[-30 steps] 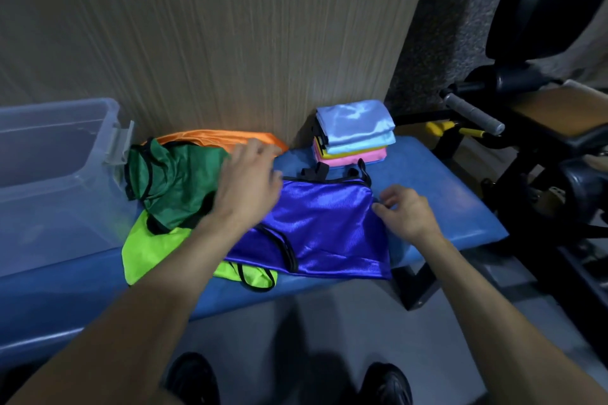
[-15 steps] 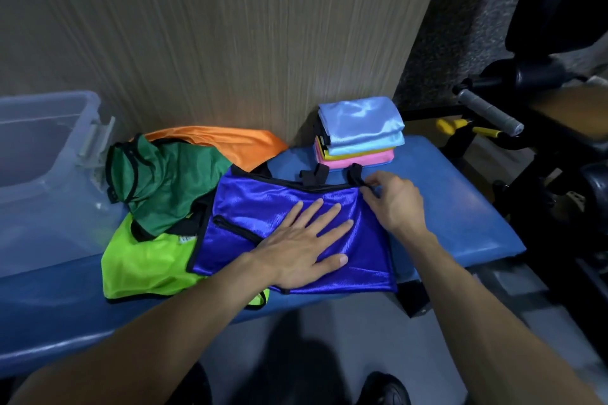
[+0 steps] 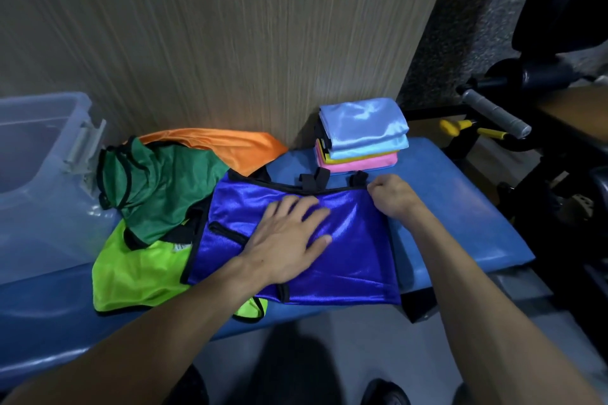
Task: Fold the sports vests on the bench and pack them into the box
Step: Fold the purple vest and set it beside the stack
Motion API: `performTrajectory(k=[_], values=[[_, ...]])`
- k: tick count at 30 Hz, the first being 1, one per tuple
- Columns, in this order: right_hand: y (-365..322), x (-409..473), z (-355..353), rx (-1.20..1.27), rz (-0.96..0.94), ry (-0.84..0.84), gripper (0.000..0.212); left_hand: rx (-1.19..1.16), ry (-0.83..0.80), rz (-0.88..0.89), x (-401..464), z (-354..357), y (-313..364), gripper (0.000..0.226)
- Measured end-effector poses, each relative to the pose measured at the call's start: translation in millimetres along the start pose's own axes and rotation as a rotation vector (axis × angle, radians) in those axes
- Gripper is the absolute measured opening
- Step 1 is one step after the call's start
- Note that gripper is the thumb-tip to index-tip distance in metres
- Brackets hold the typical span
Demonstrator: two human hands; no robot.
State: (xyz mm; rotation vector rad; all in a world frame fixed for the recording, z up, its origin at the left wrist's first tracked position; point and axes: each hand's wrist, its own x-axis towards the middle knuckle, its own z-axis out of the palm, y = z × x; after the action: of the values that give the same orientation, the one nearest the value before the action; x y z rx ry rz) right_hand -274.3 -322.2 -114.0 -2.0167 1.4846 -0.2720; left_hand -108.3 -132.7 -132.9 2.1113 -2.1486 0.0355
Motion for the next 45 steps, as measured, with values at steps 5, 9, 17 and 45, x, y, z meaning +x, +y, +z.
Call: performTrajectory(k=[5,9,17,45], values=[[-7.0,-10.2,15.6,-0.139,0.013,0.146,0.035,0.007,-0.08,-0.181,-1.2,7.9,-10.0,0.073],[-8.7,-15.8,10.1,-0.203,0.089,0.168,0.056,0.0,-0.14,-0.162,-1.0,6.7,-12.2,0.075],[-8.7,-13.0,12.8,0.038,0.143,0.004,0.077,-0.037,-0.102,-0.161,0.4,3.5,-13.6,0.076],[-80.7,-17.7,48.9,0.569,-0.145,0.176,0.01,-0.151,0.202,-0.189,12.4,16.3,-20.0,0.062]])
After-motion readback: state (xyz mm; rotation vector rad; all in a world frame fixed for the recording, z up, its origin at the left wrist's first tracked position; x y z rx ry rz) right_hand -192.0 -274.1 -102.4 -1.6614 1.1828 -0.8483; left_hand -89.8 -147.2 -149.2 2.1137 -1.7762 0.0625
